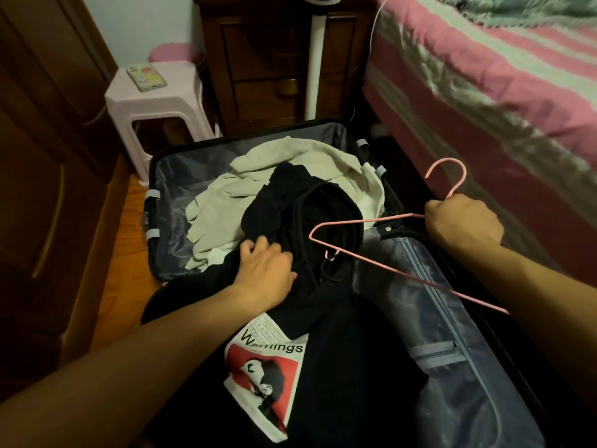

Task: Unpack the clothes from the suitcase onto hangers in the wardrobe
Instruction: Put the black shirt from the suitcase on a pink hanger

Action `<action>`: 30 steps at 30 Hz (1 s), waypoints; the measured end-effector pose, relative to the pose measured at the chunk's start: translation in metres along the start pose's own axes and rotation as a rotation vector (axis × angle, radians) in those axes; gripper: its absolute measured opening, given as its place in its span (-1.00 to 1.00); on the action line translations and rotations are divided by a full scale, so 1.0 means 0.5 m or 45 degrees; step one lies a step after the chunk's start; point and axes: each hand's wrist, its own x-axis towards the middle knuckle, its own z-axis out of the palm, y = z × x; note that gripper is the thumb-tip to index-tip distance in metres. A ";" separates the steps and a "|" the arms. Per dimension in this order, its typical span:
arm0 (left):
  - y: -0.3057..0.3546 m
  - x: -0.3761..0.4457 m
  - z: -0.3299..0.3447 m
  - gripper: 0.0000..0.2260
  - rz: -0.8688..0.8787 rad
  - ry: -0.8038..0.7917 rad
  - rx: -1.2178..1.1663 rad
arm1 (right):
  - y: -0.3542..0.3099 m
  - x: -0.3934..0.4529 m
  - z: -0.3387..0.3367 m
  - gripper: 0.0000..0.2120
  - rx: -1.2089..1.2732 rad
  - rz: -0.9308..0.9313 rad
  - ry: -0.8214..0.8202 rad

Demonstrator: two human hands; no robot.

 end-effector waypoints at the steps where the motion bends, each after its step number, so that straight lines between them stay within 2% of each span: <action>1: 0.004 0.001 -0.007 -0.68 0.017 0.101 0.035 | 0.018 -0.002 -0.004 -0.60 -0.003 0.039 0.002; 3: 0.017 0.001 -0.026 -0.73 0.062 0.214 -0.054 | 0.051 -0.005 -0.005 -0.60 0.015 0.111 -0.017; 5: 0.032 -0.002 -0.043 -0.79 0.116 0.115 -0.190 | 0.079 -0.007 -0.010 -0.61 0.024 0.147 -0.072; 8: 0.039 -0.018 -0.064 -0.82 0.060 -0.191 -0.224 | 0.108 -0.008 -0.019 -0.63 -0.028 -0.059 -0.340; 10: 0.037 -0.033 -0.086 -0.85 0.100 -0.394 -0.127 | 0.119 -0.009 -0.024 -0.64 -0.075 -0.180 -0.465; 12: 0.044 -0.061 -0.103 -0.84 0.174 -0.596 -0.030 | 0.120 -0.012 -0.028 -0.63 -0.095 -0.230 -0.471; 14: 0.050 -0.088 -0.109 -0.78 0.205 -0.906 0.021 | 0.112 -0.022 -0.034 -0.64 -0.100 -0.239 -0.472; 16: 0.041 -0.101 -0.113 -0.76 0.148 -1.279 0.069 | 0.091 -0.029 -0.032 -0.65 -0.078 -0.249 -0.502; 17: 0.035 -0.102 -0.118 -0.76 0.123 -1.343 0.098 | 0.079 -0.031 -0.032 -0.65 -0.029 -0.231 -0.488; 20: 0.004 -0.092 -0.148 -0.67 0.238 -1.148 0.379 | 0.046 -0.021 -0.031 -0.66 0.243 -0.126 -0.360; 22: -0.026 -0.081 -0.161 -0.64 0.106 -0.988 0.369 | 0.038 -0.014 -0.037 -0.67 0.341 -0.039 -0.282; 24: -0.058 -0.061 -0.165 -0.71 -0.031 -0.667 0.125 | 0.038 -0.011 -0.043 -0.71 0.279 0.002 -0.256; 26: -0.056 -0.033 -0.148 -0.77 -0.155 -0.291 -0.323 | 0.040 -0.013 -0.041 -0.79 0.179 -0.003 -0.252; 27: -0.038 -0.019 -0.131 -0.72 -0.228 -0.192 -0.523 | 0.041 -0.015 -0.038 -0.82 0.136 -0.016 -0.262; 28: -0.017 -0.003 -0.111 -0.63 -0.290 -0.156 -0.657 | 0.040 -0.018 -0.035 -0.83 0.104 -0.024 -0.270; 30: 0.029 0.008 -0.081 -0.36 -0.398 -0.227 -0.705 | 0.034 -0.023 -0.033 -0.81 0.082 -0.002 -0.259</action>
